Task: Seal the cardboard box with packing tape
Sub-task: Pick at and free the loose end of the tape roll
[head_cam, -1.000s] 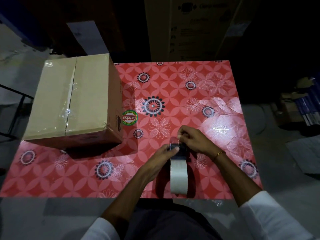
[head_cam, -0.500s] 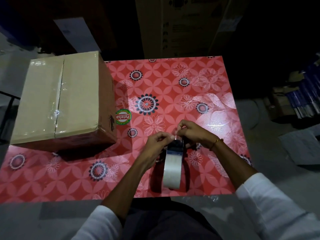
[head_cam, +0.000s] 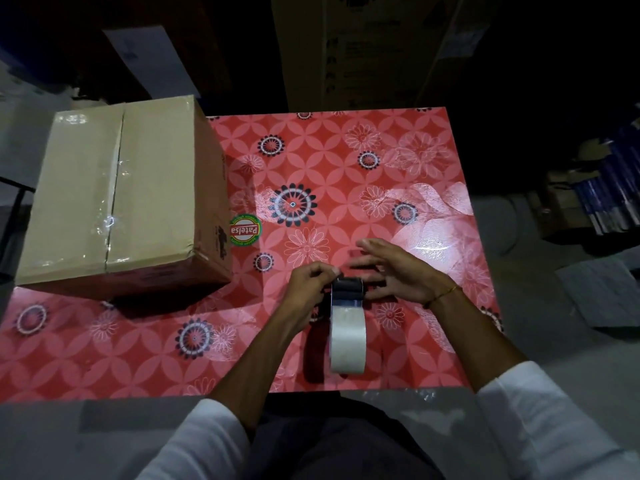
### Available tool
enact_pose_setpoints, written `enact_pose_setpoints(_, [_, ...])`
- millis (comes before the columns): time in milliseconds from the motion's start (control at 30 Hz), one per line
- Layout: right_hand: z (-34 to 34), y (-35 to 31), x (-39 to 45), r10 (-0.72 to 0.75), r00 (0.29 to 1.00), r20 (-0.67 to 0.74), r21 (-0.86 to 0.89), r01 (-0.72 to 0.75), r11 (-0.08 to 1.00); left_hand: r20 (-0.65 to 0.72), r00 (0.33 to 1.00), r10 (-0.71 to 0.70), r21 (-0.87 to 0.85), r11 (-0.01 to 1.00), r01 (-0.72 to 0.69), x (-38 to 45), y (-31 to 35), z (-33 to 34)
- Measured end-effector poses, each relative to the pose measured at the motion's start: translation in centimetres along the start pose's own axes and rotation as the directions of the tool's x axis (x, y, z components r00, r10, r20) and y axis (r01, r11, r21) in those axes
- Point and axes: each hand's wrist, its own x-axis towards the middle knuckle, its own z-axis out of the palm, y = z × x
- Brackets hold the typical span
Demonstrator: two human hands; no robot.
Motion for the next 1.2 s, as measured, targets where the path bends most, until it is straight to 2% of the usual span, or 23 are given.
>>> enact_pose_setpoints(100, [0.5, 2.2, -0.1, -0.120, 0.980, -0.159, 0.018, 0.124, 0.992, 0.003, 1.000, -0.022, 0.012, 1.000, 0.022, 0.0, 0.1, 0.1])
enact_pose_setpoints(267, [1.3, 5.5, -0.4, -0.193, 0.950, -0.246, 0.025, 0.206, 0.978, 0.012, 1.000, -0.024, 0.005, 1.000, 0.024, -0.1, 0.4, 0.3])
enact_pose_setpoints(467, [2.1, 5.7, -0.8, -0.290, 0.904, -0.313, -0.036, 0.294, 0.955, 0.003, 1.000, -0.018, 0.005, 1.000, 0.018, -0.1, 0.4, 0.3])
enact_pose_setpoints(733, [1.7, 5.8, 0.1, -0.306, 0.900, -0.310, -0.137, 0.276, 0.951, 0.028, 0.999, -0.018, 0.012, 1.000, 0.018, -0.1, 0.3, 0.3])
enact_pose_setpoints(967, [1.5, 6.2, 0.7, -0.289, 0.893, -0.344, -0.154, 0.251, 0.956, 0.186, 0.979, -0.087, 0.048, 0.996, 0.079, 0.5, 0.2, -1.4])
enact_pose_setpoints(1100, [1.4, 6.4, 0.9, -0.286, 0.889, -0.358, -0.181, 0.234, 0.955, 0.243, 0.961, -0.130, 0.015, 0.991, 0.130, 0.7, 0.4, -2.2])
enact_pose_setpoints(1200, [1.3, 6.5, 1.0, -0.287, 0.889, -0.358, -0.180, 0.235, 0.955, 0.244, 0.965, -0.101, 0.071, 0.994, 0.086, 0.9, 0.3, -2.3])
